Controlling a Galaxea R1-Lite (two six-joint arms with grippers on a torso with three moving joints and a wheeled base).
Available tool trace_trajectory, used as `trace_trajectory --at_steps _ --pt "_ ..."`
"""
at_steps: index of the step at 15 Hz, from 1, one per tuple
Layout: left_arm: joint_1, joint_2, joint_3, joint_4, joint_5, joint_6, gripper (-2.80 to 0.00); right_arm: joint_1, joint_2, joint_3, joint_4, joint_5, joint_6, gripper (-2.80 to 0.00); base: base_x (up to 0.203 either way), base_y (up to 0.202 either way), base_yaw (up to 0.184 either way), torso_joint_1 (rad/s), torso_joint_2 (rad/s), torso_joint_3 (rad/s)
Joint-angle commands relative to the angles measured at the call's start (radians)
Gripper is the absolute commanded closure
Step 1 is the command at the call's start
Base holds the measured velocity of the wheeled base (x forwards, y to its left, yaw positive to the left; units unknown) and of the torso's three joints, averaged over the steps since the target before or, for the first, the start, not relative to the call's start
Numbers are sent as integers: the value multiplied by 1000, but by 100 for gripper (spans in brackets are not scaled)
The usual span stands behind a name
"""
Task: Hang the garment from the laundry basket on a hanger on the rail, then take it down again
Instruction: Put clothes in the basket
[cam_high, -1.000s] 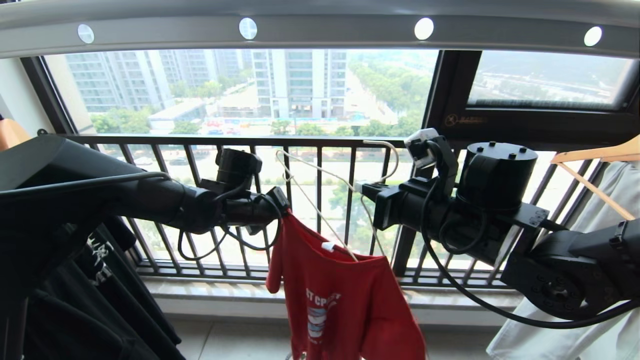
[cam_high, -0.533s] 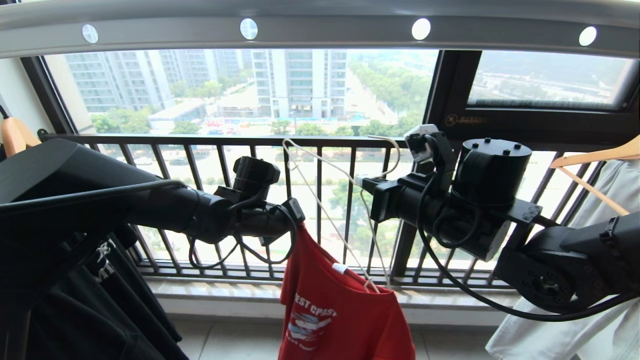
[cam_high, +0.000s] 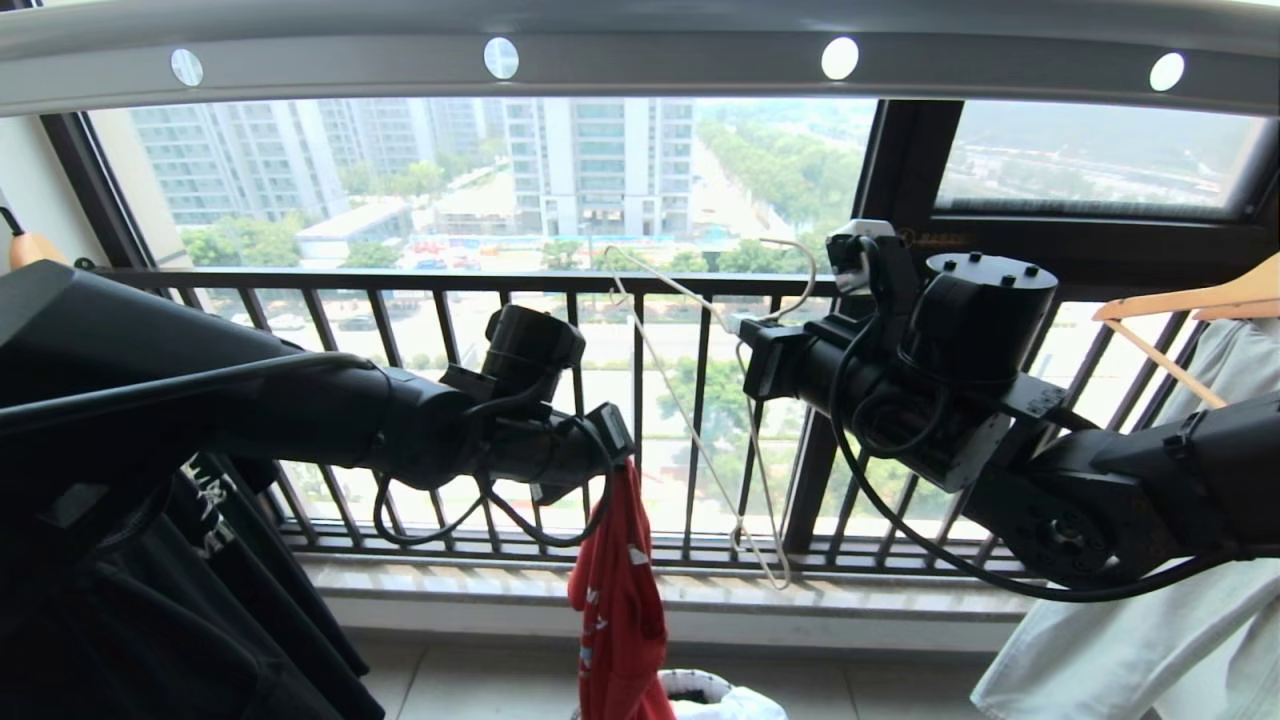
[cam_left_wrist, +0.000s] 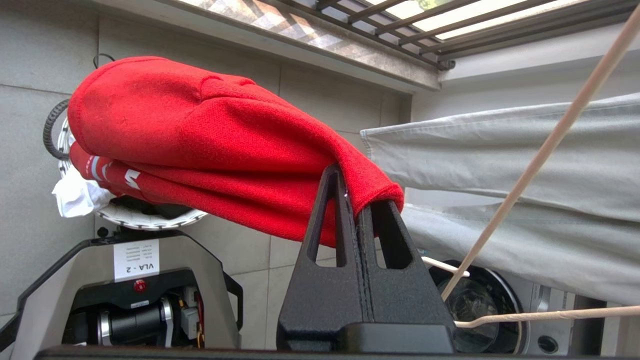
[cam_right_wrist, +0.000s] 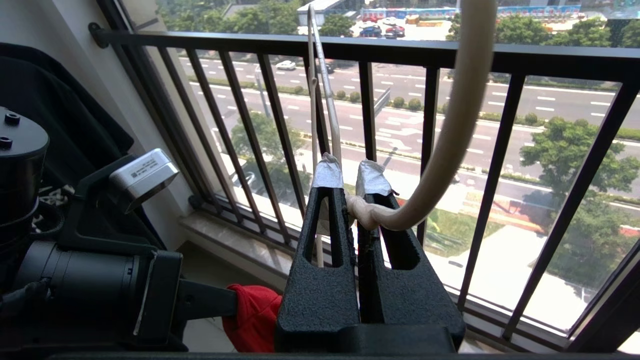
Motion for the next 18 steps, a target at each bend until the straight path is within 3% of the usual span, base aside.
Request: trace_trajectory --at_steps 1,8,12,15,18 --pt "-9 -27 -3 -2 0 -4 0 0 15 1 -3 -2 -5 0 0 0 0 0 0 0" --pt "-12 -5 0 -1 0 5 0 -33 41 27 -7 -43 -190 0 0 0 0 0 0 0" --pt "-17 38 -1 -3 2 14 0 -39 38 35 -10 -45 -215 0 0 0 0 0 0 0" --pt "-17 107 3 -4 35 129 0 -41 23 53 -10 -41 -221 0 0 0 0 0 0 0" --pt "-20 179 4 -53 103 186 0 -45 13 57 -11 -40 -232 0 0 0 0 0 0 0"
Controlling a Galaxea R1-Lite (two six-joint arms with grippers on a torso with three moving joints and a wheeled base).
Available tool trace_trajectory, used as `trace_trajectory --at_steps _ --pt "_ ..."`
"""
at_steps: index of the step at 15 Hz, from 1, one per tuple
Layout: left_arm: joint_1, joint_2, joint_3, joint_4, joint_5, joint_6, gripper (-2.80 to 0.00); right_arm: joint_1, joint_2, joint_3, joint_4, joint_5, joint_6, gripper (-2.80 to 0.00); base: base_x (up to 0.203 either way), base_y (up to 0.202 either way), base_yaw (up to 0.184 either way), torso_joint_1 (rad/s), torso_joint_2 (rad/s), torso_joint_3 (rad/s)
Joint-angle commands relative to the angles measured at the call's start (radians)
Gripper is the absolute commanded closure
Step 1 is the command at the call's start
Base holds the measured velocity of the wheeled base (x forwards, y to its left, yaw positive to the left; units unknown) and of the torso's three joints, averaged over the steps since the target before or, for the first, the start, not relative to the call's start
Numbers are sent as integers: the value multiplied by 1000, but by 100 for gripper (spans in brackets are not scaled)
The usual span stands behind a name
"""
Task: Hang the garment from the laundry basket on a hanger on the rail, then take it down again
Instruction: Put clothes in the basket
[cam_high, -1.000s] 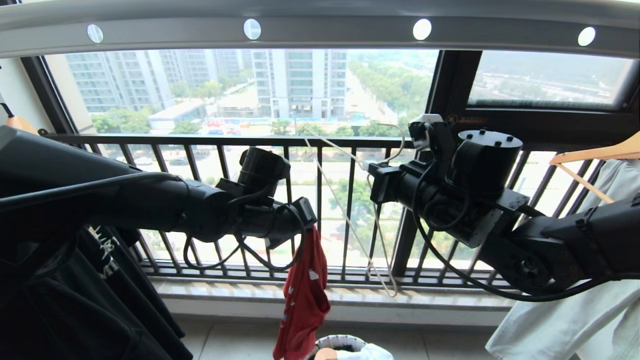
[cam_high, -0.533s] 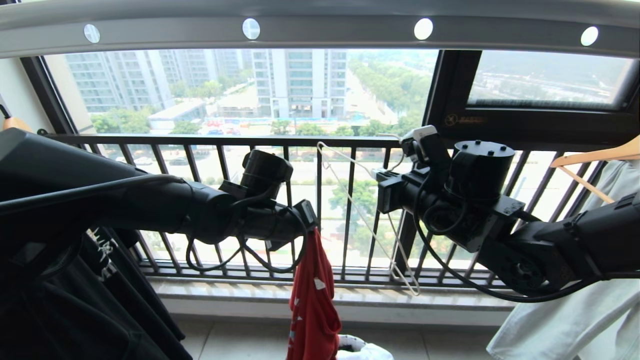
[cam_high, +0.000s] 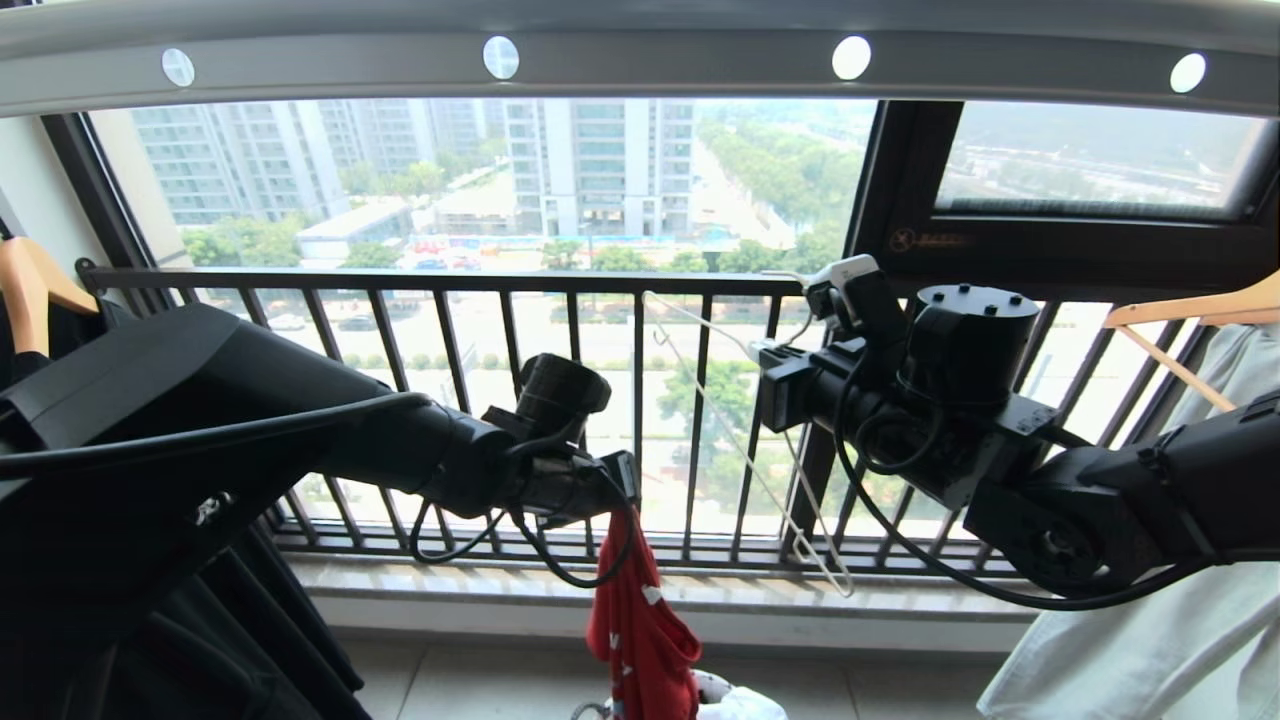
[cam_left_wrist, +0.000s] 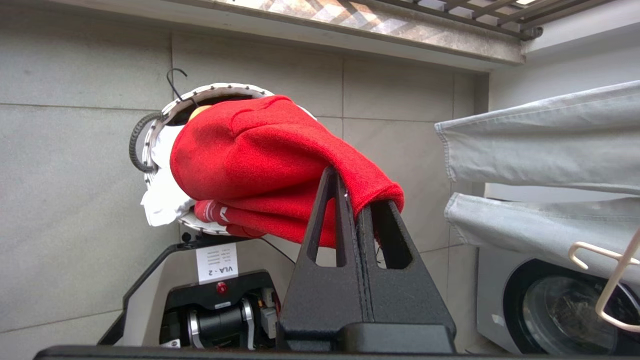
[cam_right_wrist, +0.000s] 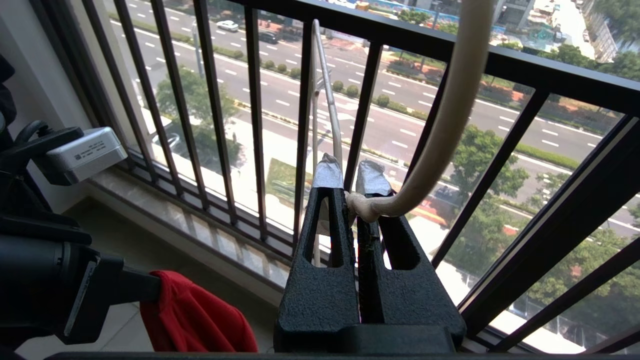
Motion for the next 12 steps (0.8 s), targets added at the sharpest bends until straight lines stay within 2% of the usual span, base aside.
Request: trace_trajectory --at_steps 1,3,6,9,12 --pt "-7 70 8 -48 13 12 0 -3 -11 1 -6 0 -3 0 0 0 0 0 0 0" --pt "-23 94 15 -49 16 36 0 -3 -13 1 -6 0 -3 0 0 0 0 0 0 0" --pt "-44 133 26 -50 61 73 0 -4 -22 3 -6 0 -3 0 0 0 0 0 0 0" --pt "-66 134 51 -46 60 108 0 -11 -25 1 -6 0 -4 0 0 0 0 0 0 0" --pt "-78 134 59 -41 60 112 0 -15 -25 0 -6 3 -3 0 0 0 0 0 0 0"
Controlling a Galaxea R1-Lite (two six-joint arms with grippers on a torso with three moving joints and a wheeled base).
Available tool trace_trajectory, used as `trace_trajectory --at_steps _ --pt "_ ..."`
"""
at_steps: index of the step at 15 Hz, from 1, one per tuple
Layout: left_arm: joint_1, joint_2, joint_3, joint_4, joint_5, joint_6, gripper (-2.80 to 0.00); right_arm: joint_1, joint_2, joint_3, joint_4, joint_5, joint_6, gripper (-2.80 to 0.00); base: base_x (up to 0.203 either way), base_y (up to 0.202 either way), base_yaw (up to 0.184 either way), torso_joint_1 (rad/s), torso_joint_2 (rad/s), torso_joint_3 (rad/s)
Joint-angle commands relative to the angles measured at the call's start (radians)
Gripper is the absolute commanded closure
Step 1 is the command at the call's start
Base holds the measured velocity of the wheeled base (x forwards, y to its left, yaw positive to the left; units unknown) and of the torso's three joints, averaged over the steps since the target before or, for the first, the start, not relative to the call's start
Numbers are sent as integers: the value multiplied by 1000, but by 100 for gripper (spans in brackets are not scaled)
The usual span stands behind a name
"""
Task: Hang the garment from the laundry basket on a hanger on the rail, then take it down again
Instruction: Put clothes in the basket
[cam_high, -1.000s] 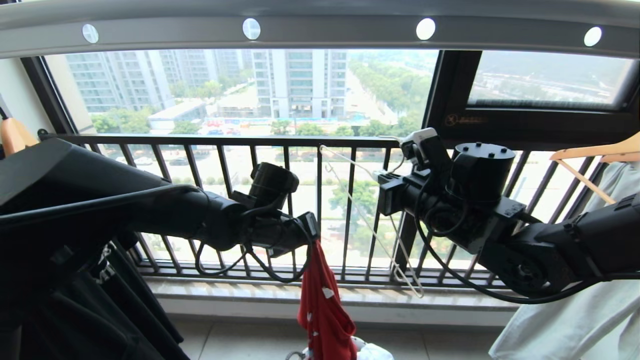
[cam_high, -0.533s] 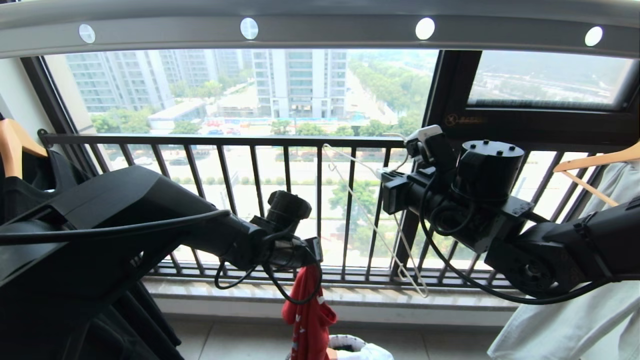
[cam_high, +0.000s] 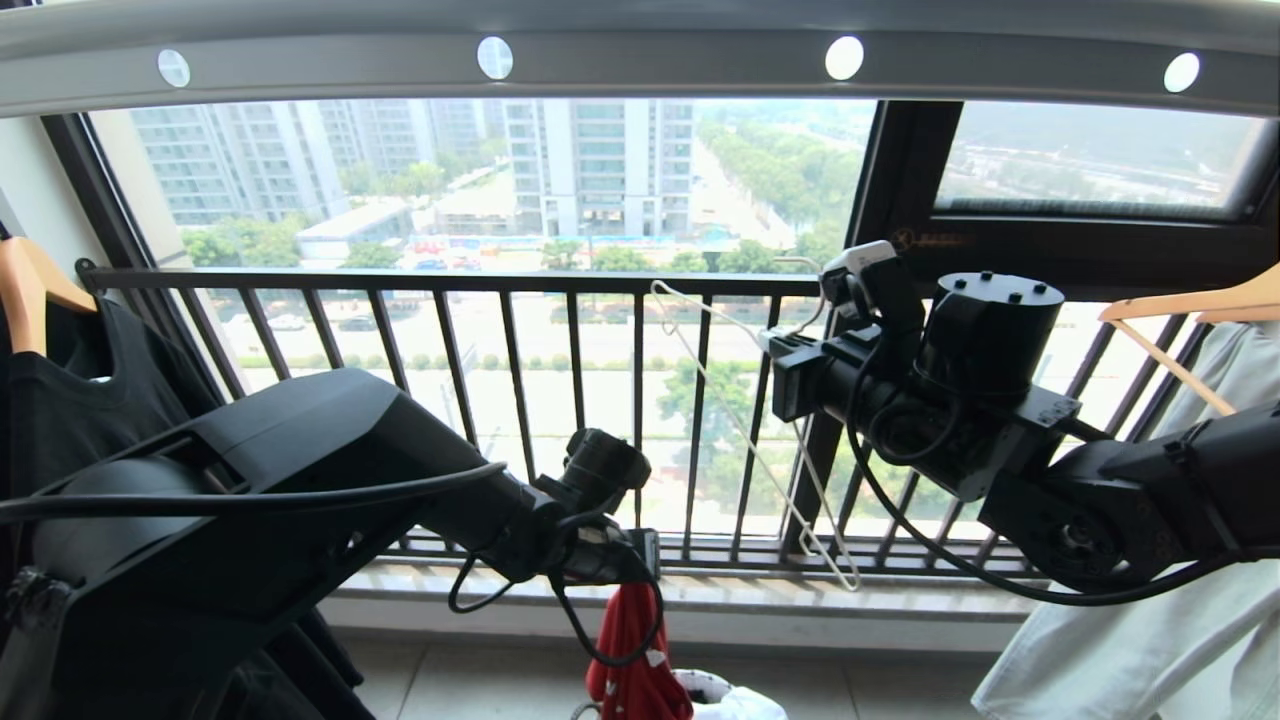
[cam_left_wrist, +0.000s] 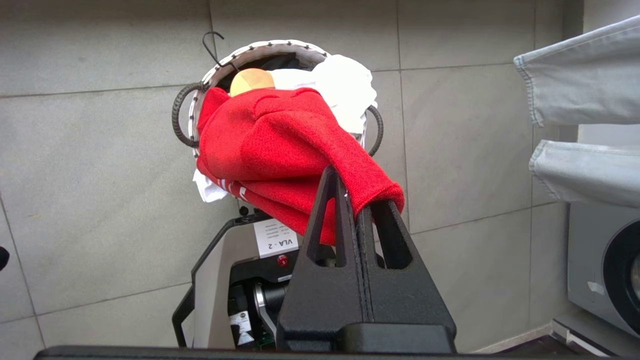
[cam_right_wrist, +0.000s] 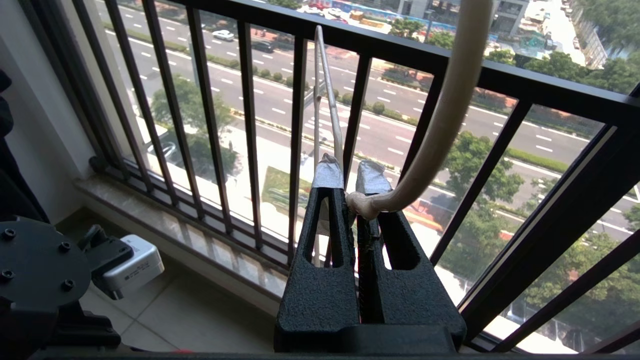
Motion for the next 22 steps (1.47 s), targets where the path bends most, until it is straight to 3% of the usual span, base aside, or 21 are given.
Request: trace_trajectory --at_steps 1,14,15,22 --pt "-4 5 4 0 1 -2 0 0 0 -1 -5 1 -1 0 0 0 0 0 0 0" --pt "-6 7 -1 -3 1 -6 -7 -2 -1 2 -5 -1 -1 0 0 0 0 0 0 0" --pt "-6 7 0 -3 1 -5 -280 -2 -1 2 -5 -1 -1 0 0 0 0 0 0 0" --pt "-6 1 -2 -2 1 -7 -280 -2 -1 2 -5 -1 -1 0 0 0 0 0 0 0"
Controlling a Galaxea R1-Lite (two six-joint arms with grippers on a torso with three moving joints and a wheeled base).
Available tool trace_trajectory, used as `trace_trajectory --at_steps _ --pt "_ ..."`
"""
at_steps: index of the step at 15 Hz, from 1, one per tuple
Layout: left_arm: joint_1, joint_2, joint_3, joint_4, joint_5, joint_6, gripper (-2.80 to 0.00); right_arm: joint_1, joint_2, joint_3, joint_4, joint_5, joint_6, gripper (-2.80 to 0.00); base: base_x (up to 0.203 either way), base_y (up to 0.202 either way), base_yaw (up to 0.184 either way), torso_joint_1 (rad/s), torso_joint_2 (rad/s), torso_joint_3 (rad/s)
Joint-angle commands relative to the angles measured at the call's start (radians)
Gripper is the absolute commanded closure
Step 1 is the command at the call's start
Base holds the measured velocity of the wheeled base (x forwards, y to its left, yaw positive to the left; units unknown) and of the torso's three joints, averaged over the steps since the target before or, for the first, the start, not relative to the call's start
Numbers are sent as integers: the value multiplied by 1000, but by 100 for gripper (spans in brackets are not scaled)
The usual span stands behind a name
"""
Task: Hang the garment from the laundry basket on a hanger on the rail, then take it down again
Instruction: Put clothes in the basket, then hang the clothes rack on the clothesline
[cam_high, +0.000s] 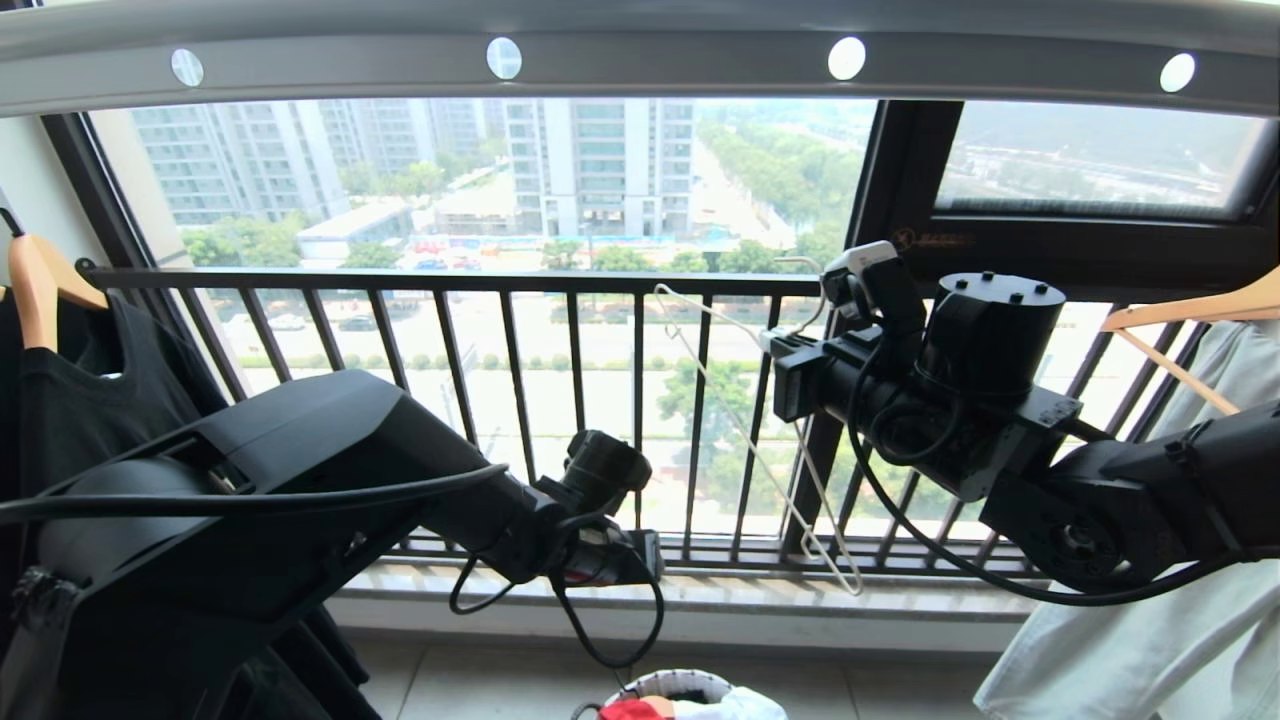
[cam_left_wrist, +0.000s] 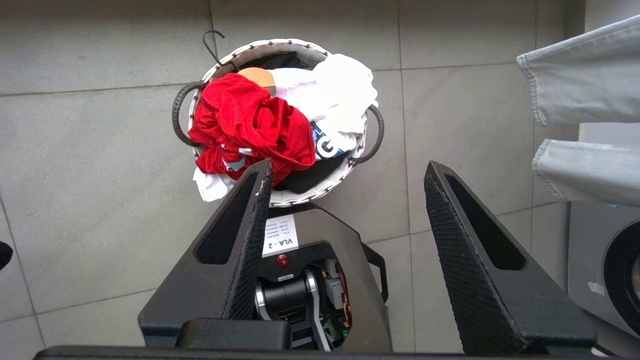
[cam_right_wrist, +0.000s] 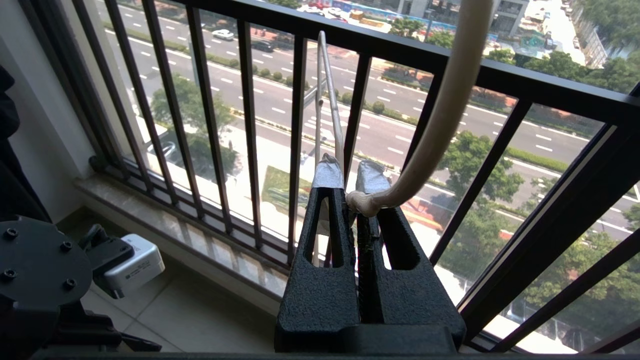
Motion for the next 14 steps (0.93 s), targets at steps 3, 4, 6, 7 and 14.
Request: trace_trajectory --at_steps 3,4,6,7,14 --pt "0 -5 2 0 0 -3 -280 1 0 0 -5 0 -1 0 0 0 0 0 0 0" --pt "-1 -6 2 2 0 -2 -87 1 1 0 -5 0 -1 0 0 0 0 0 0 0" --pt "0 -11 2 2 0 -3 0 1 3 0 -5 -1 -1 0 0 0 0 0 0 0" --pt "-1 -13 2 1 0 -3 0 1 3 1 -5 1 -2 0 0 0 0 0 0 0" --pt "-3 -45 3 3 -1 -9 0 2 0 31 -5 1 -3 0 0 0 0 0 0 0"
